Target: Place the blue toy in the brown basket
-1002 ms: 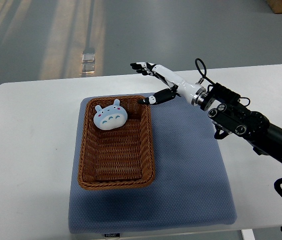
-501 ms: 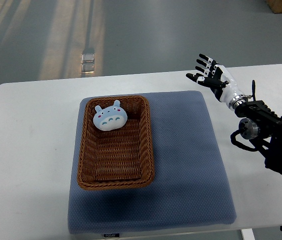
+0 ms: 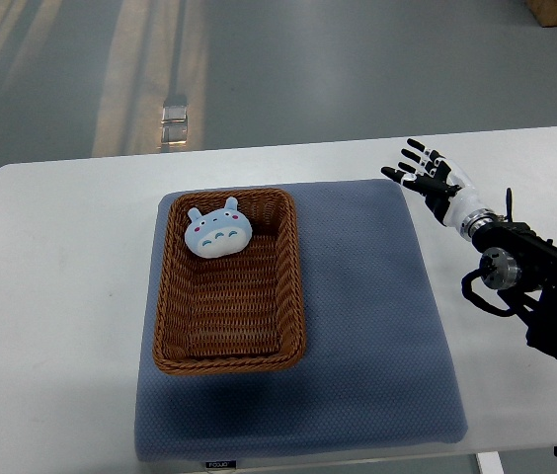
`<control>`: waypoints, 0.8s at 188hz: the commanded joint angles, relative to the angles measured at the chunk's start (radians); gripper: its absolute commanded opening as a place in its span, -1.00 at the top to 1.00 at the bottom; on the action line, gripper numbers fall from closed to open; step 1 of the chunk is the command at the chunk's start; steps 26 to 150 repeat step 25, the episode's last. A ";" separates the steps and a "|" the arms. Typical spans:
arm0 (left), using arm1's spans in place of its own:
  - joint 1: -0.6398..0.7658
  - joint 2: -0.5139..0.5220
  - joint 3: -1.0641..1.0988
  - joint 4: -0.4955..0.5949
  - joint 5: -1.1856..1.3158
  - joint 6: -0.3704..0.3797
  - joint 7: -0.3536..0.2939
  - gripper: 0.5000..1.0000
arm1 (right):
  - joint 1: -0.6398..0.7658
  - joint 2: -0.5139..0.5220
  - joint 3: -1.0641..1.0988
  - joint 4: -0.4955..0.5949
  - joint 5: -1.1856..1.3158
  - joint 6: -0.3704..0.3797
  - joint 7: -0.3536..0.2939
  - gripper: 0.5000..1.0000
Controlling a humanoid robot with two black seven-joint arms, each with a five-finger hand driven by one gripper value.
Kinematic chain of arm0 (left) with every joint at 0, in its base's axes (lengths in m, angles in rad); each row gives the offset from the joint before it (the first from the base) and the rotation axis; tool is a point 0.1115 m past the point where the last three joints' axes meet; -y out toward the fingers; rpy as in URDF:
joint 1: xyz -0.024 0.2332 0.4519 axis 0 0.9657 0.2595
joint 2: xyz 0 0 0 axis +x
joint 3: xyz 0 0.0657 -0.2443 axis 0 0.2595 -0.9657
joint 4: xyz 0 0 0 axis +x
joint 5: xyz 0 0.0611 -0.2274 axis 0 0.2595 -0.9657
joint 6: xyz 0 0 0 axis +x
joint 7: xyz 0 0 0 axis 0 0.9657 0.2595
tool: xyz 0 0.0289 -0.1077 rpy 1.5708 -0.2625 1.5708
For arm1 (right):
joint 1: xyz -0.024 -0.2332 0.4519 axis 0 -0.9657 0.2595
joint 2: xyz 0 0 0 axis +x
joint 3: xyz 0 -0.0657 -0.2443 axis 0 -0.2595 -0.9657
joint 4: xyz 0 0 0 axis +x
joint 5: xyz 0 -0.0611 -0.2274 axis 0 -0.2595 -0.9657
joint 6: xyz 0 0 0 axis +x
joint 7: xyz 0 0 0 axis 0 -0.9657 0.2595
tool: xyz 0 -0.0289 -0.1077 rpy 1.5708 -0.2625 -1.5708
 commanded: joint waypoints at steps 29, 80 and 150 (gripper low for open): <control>0.000 0.000 -0.001 0.002 0.000 0.000 -0.001 -1.00 | -0.005 0.000 0.000 -0.001 0.000 0.001 0.001 -0.65; 0.000 0.000 -0.001 0.002 0.000 0.000 -0.001 -1.00 | -0.005 0.000 0.000 -0.001 0.000 0.001 0.001 -0.65; 0.000 0.000 -0.001 0.002 0.000 0.000 -0.001 -1.00 | -0.005 0.000 0.000 -0.001 0.000 0.001 0.001 -0.65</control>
